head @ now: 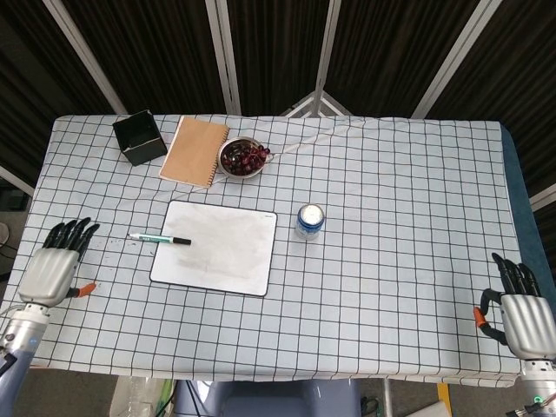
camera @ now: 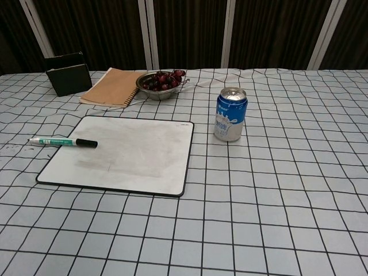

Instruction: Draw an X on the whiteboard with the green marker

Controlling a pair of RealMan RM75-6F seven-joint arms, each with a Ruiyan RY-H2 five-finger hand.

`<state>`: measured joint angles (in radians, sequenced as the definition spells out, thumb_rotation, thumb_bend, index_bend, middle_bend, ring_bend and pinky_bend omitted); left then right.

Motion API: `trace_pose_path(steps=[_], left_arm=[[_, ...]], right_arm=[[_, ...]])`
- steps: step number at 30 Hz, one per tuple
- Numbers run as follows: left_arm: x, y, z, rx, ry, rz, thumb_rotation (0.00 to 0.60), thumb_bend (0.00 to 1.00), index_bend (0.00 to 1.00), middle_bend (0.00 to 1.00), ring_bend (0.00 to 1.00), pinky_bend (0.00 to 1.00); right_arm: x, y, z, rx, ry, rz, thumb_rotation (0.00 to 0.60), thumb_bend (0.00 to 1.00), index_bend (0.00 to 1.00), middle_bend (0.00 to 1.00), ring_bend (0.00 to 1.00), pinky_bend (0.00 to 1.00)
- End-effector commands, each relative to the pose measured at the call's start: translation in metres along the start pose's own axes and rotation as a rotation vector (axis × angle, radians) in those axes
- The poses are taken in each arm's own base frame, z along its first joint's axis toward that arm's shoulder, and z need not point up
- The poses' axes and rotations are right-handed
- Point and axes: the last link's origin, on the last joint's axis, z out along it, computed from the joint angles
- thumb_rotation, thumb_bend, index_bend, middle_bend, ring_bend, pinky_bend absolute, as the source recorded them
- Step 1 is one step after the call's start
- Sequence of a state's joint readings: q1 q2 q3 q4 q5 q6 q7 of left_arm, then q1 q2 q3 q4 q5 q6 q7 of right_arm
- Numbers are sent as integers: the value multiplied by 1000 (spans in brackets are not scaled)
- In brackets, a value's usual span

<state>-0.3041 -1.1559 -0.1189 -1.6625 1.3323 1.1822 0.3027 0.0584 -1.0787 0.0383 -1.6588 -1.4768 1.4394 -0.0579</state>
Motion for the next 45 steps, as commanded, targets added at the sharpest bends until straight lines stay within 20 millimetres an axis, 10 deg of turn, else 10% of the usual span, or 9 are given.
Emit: trace_pose_path(steps=[1, 23, 45], left_arm=[[5, 15, 34, -15, -4, 29, 600, 322, 295, 55, 0, 31], [-47, 65, 122, 2, -121, 164, 600, 369, 479, 89, 0, 31], [-73, 99, 144, -28, -152, 182, 600, 475, 509, 92, 0, 31]], right_arm=[[-1, -1, 0, 6, -7, 0, 600, 373, 0, 0, 0, 0], [0, 2, 2, -11, -24, 39, 600, 372, 0, 0, 0, 0], [1, 3, 3, -19, -36, 66, 600, 373, 0, 0, 0, 0]])
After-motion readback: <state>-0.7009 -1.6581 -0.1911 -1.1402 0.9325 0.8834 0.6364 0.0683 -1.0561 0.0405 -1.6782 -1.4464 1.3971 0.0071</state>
